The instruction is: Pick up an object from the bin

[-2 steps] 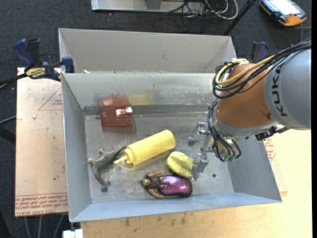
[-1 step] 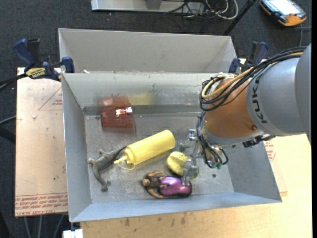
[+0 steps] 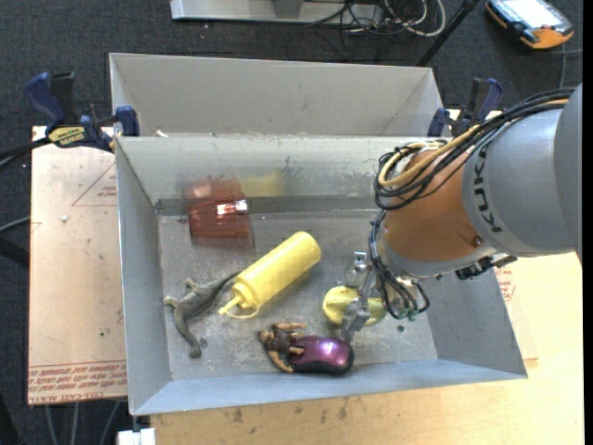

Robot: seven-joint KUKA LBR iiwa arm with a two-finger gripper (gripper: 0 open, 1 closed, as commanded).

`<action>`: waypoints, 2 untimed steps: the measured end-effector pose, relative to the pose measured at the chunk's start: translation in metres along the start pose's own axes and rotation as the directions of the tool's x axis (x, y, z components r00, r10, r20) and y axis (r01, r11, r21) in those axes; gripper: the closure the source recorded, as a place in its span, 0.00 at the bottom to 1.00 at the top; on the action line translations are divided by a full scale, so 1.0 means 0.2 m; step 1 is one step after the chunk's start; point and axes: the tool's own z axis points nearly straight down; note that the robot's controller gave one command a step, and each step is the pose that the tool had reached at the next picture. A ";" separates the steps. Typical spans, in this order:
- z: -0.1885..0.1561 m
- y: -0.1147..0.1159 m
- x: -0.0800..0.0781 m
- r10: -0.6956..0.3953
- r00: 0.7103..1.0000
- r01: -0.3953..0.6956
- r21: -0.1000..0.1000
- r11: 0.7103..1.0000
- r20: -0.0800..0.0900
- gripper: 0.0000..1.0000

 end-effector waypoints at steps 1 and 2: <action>0.00 0.00 0.00 0.000 1.000 0.000 0.000 1.000 0.000 1.00; -0.02 0.00 0.00 0.000 1.000 0.000 0.000 1.000 -0.004 1.00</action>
Offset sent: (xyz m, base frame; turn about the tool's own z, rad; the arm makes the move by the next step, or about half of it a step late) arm -0.0001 0.0000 0.0372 0.0000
